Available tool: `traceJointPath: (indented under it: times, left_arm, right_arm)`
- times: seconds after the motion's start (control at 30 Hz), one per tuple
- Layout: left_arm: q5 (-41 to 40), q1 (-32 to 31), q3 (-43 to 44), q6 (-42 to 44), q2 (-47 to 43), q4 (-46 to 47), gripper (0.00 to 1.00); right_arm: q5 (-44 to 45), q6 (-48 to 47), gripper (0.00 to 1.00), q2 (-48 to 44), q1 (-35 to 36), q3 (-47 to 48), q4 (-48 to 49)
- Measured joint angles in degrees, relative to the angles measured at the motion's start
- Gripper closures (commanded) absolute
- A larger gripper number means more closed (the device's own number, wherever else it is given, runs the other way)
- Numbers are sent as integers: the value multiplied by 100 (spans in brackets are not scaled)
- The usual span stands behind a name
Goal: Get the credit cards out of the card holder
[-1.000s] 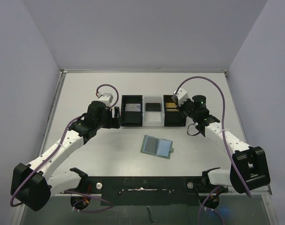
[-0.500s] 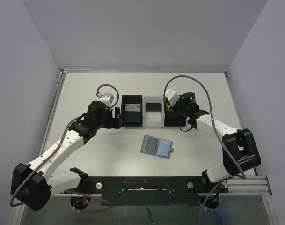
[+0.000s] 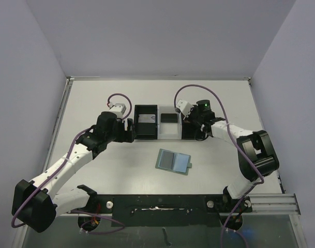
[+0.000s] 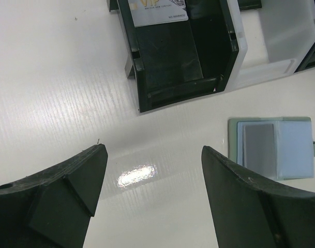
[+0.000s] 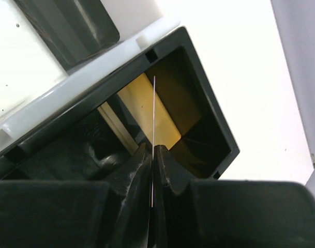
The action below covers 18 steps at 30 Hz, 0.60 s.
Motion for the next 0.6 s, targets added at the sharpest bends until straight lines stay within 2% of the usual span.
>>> traceJointPath:
  times: [0.4,0.6]
  left_arm:
    - [20,0,-7,2,0,4,27]
    - [28,0,-7,2,0,4,27]
  right_arm:
    - [-13,-374,93,601,37,402,-31]
    - [66,-481,84,734,37,525,-94]
